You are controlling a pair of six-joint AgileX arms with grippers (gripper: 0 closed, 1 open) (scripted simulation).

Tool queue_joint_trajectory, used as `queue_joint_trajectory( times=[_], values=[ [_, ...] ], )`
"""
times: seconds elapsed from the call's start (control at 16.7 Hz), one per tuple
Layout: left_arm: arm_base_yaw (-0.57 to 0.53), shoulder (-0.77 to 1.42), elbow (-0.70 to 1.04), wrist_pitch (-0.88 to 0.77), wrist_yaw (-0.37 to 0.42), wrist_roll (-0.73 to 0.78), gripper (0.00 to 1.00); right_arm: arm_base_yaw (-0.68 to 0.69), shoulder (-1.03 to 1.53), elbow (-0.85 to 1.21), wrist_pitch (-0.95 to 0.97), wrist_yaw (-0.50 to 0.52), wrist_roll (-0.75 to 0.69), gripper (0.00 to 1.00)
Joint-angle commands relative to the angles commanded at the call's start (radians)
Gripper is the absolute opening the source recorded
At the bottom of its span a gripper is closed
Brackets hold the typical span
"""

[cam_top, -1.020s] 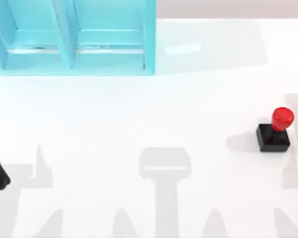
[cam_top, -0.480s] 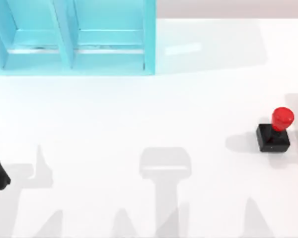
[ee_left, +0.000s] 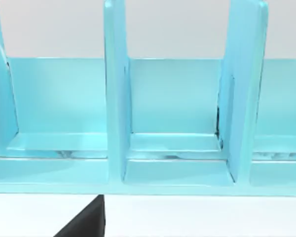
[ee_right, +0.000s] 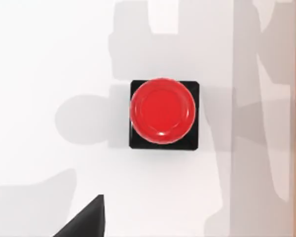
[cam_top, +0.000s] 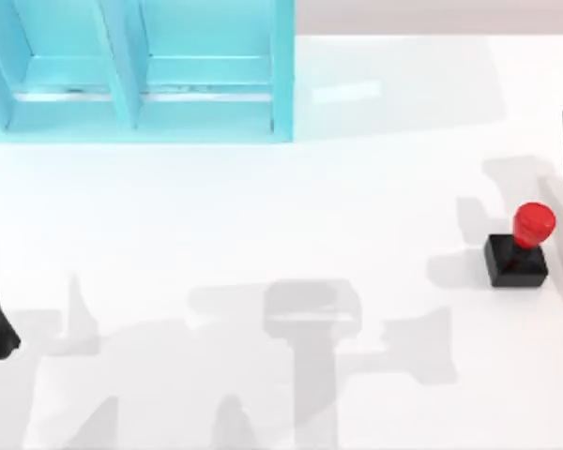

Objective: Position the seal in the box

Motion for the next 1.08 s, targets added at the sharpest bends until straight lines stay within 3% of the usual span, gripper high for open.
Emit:
queue_joint_trajectory(
  times=[0.48, 1.08],
  values=[
    [0.0, 0.0, 0.0, 0.0, 0.0, 0.0, 1.0, 0.051, 0.525, 0.47, -0.351, 0.0, 0.067, 1.0],
    [0.0, 0.0, 0.0, 0.0, 0.0, 0.0, 1.0, 0.052, 0.571, 0.468, -0.338, -0.002, 0.072, 1.0]
  ],
)
